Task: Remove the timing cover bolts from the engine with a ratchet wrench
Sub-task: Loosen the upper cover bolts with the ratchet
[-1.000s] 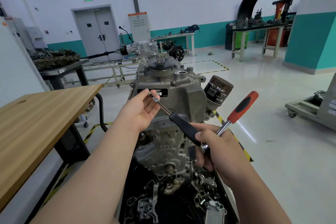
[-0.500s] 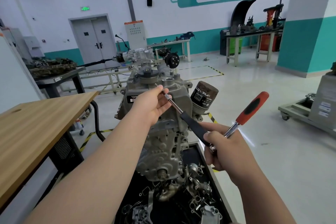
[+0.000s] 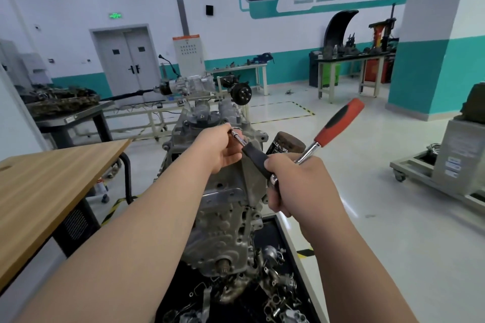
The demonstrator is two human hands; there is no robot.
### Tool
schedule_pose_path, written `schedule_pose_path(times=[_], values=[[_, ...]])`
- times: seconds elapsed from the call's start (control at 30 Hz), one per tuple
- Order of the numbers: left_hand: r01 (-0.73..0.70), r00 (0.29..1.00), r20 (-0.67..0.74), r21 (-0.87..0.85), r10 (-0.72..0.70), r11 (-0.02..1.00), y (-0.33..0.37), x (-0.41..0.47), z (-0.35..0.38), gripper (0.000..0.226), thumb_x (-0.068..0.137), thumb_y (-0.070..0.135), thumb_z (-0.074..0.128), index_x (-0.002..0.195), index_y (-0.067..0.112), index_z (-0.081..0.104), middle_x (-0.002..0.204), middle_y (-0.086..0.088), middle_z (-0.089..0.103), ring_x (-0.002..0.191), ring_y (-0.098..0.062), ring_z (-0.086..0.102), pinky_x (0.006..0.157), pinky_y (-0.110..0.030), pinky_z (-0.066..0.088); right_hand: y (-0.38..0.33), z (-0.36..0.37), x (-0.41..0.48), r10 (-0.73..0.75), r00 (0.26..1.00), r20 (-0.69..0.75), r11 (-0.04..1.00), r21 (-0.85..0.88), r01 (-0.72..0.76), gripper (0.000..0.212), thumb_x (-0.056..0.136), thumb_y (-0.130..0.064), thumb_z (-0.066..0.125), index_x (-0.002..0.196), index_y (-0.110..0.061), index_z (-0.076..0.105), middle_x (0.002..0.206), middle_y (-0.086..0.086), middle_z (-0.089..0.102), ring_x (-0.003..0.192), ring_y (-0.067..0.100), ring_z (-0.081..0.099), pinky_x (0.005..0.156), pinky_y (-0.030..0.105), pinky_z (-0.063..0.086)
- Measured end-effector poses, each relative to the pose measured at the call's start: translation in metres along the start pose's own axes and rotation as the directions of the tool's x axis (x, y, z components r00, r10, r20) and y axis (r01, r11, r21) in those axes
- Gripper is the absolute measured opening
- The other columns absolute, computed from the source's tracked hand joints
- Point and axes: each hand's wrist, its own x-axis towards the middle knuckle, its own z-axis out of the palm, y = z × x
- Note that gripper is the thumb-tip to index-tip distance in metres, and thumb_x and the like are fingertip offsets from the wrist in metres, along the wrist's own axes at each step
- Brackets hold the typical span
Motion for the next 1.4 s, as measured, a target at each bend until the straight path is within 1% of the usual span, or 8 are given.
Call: schedule_pose_path(times=[0.17,0.43,0.67,0.87,1.1,1.2,1.3,1.4], values=[[0.064,0.995,0.093,-0.218,-0.045,0.974,0.01,0.005,-0.001,0.039,0.107,0.025,0.032,0.084,0.008,0.059,0.051,0.002,0.065,0.047,-0.01,0.062,0.046,-0.024,0.049,-0.017,0.009,0.009,-0.002,1.0,-0.018,0.986,-0.168,-0.001,0.033,0.076,-0.022,0.05,0.044,-0.018,0.044,0.04,0.008,0.054,0.037,0.015,0.042,0.039,0.018,0.035],[0.189,0.974,0.223,-0.672,-0.048,0.716,0.016,0.008,0.001,0.035,0.107,0.02,0.032,0.088,-0.002,0.052,0.052,-0.011,0.064,0.039,-0.017,0.062,0.057,-0.033,0.053,-0.035,0.019,0.014,0.012,0.999,-0.031,0.939,-0.343,-0.022,0.022,0.078,-0.025,0.051,0.067,-0.007,0.058,0.042,0.006,0.056,0.034,0.013,0.045,0.043,0.024,0.041],[0.338,0.94,0.331,-0.877,-0.082,0.341,0.007,0.015,0.008,0.028,0.105,0.022,0.04,0.099,-0.002,0.054,0.058,-0.012,0.064,0.048,-0.016,0.061,0.036,-0.029,0.051,-0.048,0.023,0.016,-0.023,0.998,-0.058,0.862,-0.506,-0.01,0.033,0.079,-0.032,0.049,0.078,-0.002,0.062,0.057,0.013,0.061,0.038,0.014,0.041,0.042,0.023,0.037],[0.384,0.923,0.381,-0.919,-0.058,0.092,0.003,0.017,0.009,0.029,0.103,0.022,0.045,0.092,-0.004,0.054,0.049,-0.011,0.061,0.038,-0.018,0.058,0.032,-0.026,0.047,-0.052,0.029,0.022,0.002,0.998,-0.062,0.845,-0.534,-0.035,0.03,0.078,-0.031,0.049,0.074,-0.004,0.061,0.042,0.004,0.056,0.028,0.011,0.043,0.033,0.015,0.034],[0.445,0.892,0.444,-0.895,-0.081,-0.002,0.007,0.014,0.01,0.023,0.1,0.019,0.053,0.104,-0.004,0.057,0.056,-0.01,0.061,0.037,-0.022,0.058,0.027,-0.03,0.045,-0.059,0.032,0.025,0.027,0.994,-0.101,0.832,-0.549,-0.078,0.025,0.078,-0.032,0.05,0.065,-0.011,0.051,0.041,0.003,0.051,0.031,0.015,0.041,0.04,0.019,0.034],[0.468,0.883,0.462,-0.88,-0.083,0.078,0.005,0.016,0.009,0.024,0.101,0.023,0.052,0.109,0.001,0.058,0.057,-0.006,0.061,0.052,-0.019,0.057,0.031,-0.028,0.048,-0.061,0.033,0.026,0.017,0.993,-0.121,0.812,-0.578,-0.084,0.024,0.079,-0.031,0.052,0.067,-0.01,0.054,0.04,0.002,0.049,0.03,0.014,0.04,0.042,0.022,0.035],[0.494,0.869,0.481,-0.858,-0.115,0.141,0.005,0.02,0.006,0.027,0.101,0.022,0.051,0.092,-0.003,0.056,0.051,-0.009,0.062,0.043,-0.022,0.057,0.033,-0.027,0.049,-0.062,0.038,0.027,0.038,0.992,-0.123,0.817,-0.568,-0.101,0.023,0.079,-0.029,0.052,0.07,-0.008,0.058,0.04,0.002,0.048,0.033,0.016,0.044,0.046,0.025,0.041],[0.477,0.879,0.451,-0.838,-0.154,0.264,0.007,0.029,0.008,0.026,0.101,0.026,0.05,0.108,0.002,0.058,0.095,-0.005,0.075,0.089,-0.02,0.067,0.083,-0.027,0.057,-0.065,0.04,0.029,0.035,0.991,-0.128,0.832,-0.545,-0.099,0.028,0.08,-0.032,0.052,0.066,-0.008,0.054,0.037,0.001,0.047,0.032,0.017,0.043,0.044,0.022,0.037]])
